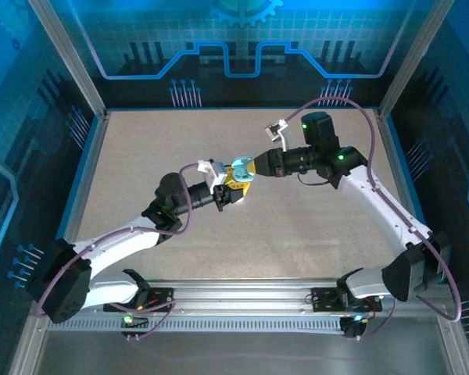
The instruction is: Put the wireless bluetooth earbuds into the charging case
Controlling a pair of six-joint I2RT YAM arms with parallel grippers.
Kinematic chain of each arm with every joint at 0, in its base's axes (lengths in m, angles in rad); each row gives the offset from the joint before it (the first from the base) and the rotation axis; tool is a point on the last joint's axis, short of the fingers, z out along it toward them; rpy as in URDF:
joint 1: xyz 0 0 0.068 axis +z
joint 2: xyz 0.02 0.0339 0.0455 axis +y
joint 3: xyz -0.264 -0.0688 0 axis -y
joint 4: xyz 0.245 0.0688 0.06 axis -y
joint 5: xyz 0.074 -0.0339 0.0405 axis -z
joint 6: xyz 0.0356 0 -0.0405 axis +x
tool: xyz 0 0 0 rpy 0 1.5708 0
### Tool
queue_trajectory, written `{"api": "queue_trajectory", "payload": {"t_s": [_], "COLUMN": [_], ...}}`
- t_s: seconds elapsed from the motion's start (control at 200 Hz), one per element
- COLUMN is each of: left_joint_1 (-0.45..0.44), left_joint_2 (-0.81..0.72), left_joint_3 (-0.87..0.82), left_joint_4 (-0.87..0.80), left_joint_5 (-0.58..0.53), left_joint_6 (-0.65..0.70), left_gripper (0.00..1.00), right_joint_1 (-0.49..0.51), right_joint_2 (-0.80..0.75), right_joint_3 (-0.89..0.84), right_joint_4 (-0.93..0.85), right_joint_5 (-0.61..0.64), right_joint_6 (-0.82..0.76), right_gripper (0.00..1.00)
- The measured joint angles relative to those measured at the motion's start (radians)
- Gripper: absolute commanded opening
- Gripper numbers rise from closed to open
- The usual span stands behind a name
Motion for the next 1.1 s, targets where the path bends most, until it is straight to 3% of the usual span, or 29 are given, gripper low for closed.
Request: {"api": "queue_trajectory", "payload": {"t_s": [0.7, 0.941, 1.096], "left_joint_1": [0.000, 0.000, 0.000], "left_joint_2": [-0.001, -0.034, -0.063], "left_joint_3": [0.000, -0.019, -0.026], "left_joint_4": [0.003, 0.002, 0.000], "left_joint_5": [-0.001, -0.024, -0.031], "left_joint_6": [0.001, 0.003, 0.003], "left_gripper": [0.36, 0.36, 0.36], "right_joint_1": [-0.009, -0.175, -0.259], "right_joint_2": [-0.023, -0.200, -0.113], "right_joint_3": [0.048, -0.019, -0.035], "right_joint_4": [-0.091, -0.004, -0.018], "right_joint_5": [0.079, 0.164, 0.303], "right_joint_6": [-0.042, -0.033, -0.049], "right_gripper": [0.44, 0.44, 0.41]}}
